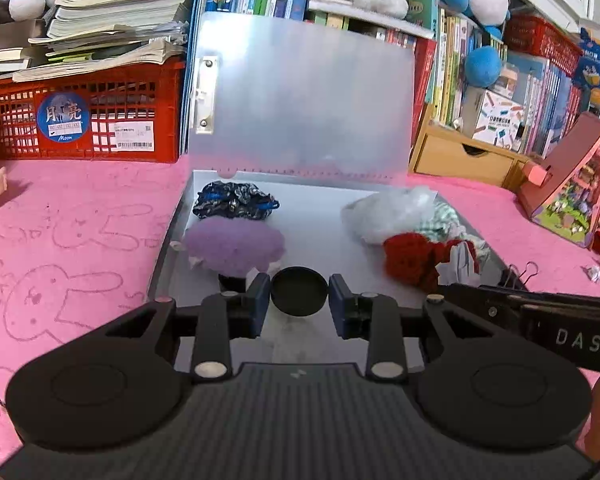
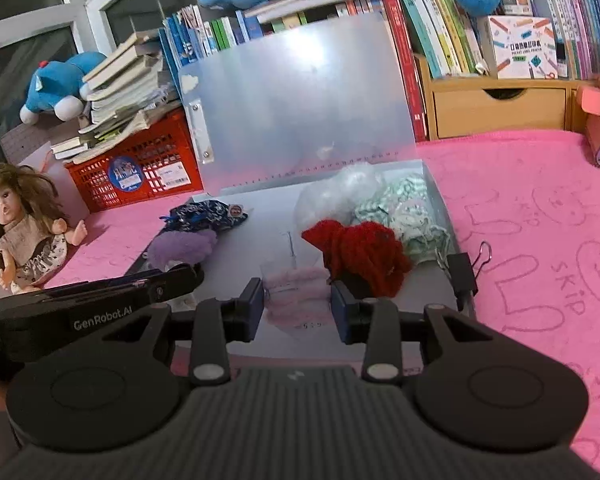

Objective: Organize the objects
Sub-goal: 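Lower both items into the white box and open both grippers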

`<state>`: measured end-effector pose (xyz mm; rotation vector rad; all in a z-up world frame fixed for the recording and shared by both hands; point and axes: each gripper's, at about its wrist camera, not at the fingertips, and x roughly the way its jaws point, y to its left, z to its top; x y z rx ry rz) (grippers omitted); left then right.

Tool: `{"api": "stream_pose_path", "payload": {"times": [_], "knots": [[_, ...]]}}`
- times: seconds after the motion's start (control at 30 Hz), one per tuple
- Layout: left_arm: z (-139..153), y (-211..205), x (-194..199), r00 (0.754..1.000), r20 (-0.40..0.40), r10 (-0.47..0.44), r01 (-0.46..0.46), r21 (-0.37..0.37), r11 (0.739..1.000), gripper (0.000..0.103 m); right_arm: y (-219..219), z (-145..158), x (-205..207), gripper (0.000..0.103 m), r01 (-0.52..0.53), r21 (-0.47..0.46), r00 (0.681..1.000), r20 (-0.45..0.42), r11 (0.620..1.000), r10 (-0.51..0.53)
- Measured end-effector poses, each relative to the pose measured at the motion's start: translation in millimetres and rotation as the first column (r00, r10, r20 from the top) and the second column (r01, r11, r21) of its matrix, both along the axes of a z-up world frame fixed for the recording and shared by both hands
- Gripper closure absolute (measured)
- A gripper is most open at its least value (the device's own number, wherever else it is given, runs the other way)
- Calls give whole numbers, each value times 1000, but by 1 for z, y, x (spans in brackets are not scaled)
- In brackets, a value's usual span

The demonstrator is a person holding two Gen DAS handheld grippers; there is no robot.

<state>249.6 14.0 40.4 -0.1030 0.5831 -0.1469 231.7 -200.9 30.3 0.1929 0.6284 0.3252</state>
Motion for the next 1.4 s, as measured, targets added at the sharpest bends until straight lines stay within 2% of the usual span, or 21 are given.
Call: {"api": "stream_pose_path", "payload": {"times": [0.37,0.73,0.93,0.97,1.0,1.03,1.13,1.4], "knots": [[-9,-1,8,1000,-17,6,-6,22,1000,66,3,-15,10,62,11,-2,998,-57,1000,-12],[-12,-1,10,1000,-26,3,-2,40,999,66,6,-17,12,62,10,-29,998,-55,1000,-12],[-11,-4,7,1000,-22,-5,6,52,999,65,7,-17,11,56,5,-22,999,-48,1000,-6],[-11,-5,7,1000,-21,-5,6,50,999,63,6,-17,10,48,4,-16,999,-45,1000,-5],[-10,-5,6,1000,-20,-7,8,47,999,57,6,-16,9,44,1,-8,999,-42,1000,-1],[-8,-6,5,1000,-15,-10,10,40,999,49,6,-16,8,43,-1,-5,999,-40,1000,1],[-2,-8,0,1000,13,-16,16,40,999,40,5,-11,4,39,-4,-5,1000,-16,1000,4],[18,-11,-16,999,38,-27,25,65,998,30,-1,6,-14,34,1,-19,999,50,1000,0]]}}
